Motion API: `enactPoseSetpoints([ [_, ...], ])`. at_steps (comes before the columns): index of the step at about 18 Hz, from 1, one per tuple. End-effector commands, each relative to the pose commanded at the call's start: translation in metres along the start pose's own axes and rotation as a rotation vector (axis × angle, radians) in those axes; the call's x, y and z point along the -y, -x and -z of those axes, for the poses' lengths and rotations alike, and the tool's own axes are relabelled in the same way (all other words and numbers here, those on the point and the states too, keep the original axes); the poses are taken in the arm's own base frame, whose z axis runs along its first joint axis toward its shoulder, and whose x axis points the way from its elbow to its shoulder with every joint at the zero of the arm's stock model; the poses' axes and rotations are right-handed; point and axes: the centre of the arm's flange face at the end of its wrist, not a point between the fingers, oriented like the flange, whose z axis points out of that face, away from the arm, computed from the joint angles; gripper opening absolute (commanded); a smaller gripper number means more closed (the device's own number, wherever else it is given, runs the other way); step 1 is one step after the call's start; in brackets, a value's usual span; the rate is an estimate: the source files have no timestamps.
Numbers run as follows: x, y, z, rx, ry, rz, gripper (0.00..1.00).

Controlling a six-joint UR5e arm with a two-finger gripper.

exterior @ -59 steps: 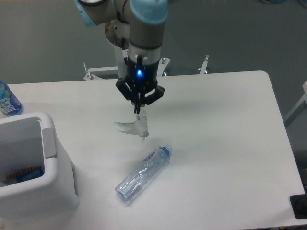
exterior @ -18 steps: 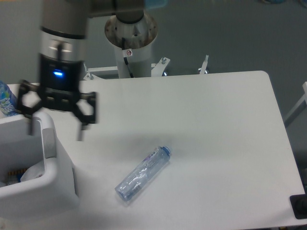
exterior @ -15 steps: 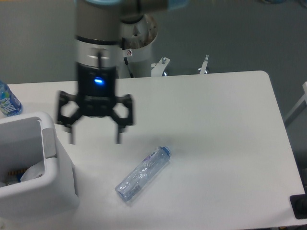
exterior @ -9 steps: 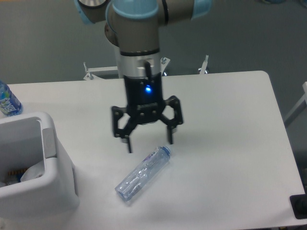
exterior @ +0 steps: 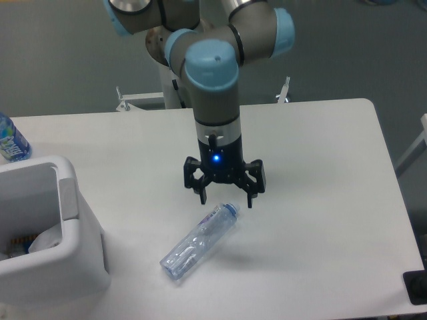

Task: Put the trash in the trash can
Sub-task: 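Move the open gripper over the clear plastic water bottle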

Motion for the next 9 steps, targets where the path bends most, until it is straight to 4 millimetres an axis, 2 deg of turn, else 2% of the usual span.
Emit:
enactPoseSetpoints([
  [1, 0.002, 0.002, -0.001, -0.001, 0.001, -0.004, 1.00],
  [5, -0.001, 0.000, -0.037, -0.056, 0.036, -0.005, 1.00],
  [9, 0.011, 0.009, -0.066, -0.073, 0.049, -0.025, 1.00],
])
